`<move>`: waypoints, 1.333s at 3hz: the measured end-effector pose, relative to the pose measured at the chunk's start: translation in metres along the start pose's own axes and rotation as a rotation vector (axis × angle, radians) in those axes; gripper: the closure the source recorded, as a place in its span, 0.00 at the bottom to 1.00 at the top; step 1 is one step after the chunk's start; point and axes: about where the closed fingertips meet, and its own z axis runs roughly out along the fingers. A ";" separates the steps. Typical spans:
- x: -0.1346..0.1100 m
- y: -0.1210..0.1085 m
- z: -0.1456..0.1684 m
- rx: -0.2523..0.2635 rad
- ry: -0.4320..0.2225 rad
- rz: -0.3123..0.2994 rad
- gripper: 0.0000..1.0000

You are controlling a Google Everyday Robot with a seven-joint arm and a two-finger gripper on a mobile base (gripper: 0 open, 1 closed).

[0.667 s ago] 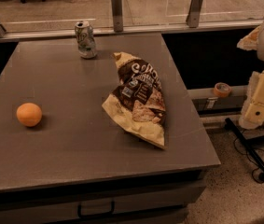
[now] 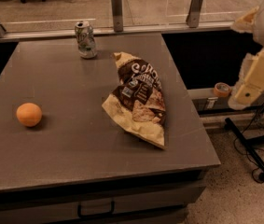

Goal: Move 7up can near orange

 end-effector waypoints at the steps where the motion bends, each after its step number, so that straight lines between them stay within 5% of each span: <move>1: -0.053 -0.053 0.002 0.057 -0.221 -0.049 0.00; 2: -0.103 -0.101 0.009 0.058 -0.430 -0.058 0.00; 3: -0.149 -0.136 0.044 0.003 -0.625 0.005 0.00; 4: -0.149 -0.140 0.055 -0.013 -0.642 0.020 0.00</move>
Offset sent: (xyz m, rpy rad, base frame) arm 0.1857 0.1137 0.0925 0.6316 -0.2419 0.2596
